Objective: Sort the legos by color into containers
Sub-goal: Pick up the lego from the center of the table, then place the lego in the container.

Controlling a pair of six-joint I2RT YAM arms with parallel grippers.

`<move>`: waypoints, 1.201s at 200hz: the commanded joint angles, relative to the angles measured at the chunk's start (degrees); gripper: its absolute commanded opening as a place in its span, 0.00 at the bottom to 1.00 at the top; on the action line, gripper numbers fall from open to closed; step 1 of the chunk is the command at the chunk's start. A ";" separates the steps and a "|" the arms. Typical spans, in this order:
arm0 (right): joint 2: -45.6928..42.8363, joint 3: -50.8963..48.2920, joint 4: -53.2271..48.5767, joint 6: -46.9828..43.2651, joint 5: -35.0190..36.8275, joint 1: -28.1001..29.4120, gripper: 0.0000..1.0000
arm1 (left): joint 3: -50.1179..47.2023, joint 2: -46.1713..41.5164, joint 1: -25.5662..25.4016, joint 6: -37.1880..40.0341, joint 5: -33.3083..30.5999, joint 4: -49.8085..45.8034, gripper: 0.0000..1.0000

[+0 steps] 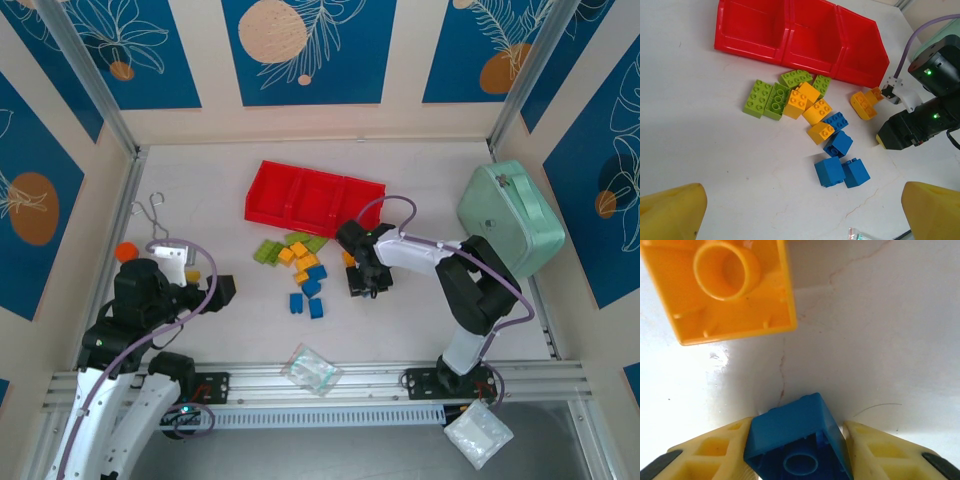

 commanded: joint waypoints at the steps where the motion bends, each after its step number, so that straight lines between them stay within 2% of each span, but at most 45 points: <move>1: -3.58 1.24 -0.87 0.31 1.36 1.17 0.38 | -0.60 -0.51 -0.23 -0.03 -0.19 1.28 0.99; 50: -6.47 2.97 -1.25 -0.87 2.25 2.28 0.35 | -0.62 -0.58 -0.23 -0.03 -0.10 1.20 0.99; 138: -5.58 7.63 0.47 -2.21 3.08 2.81 0.33 | -0.71 -0.62 -0.17 -0.02 -0.01 1.28 0.99; 183: -0.86 18.07 0.99 -5.66 2.94 -1.02 0.33 | -0.70 -0.73 -0.27 -0.02 0.14 1.41 0.99; 240: 8.58 30.50 1.63 -9.06 -1.30 -9.55 0.33 | -0.79 -0.77 -0.24 0.07 0.43 1.40 0.99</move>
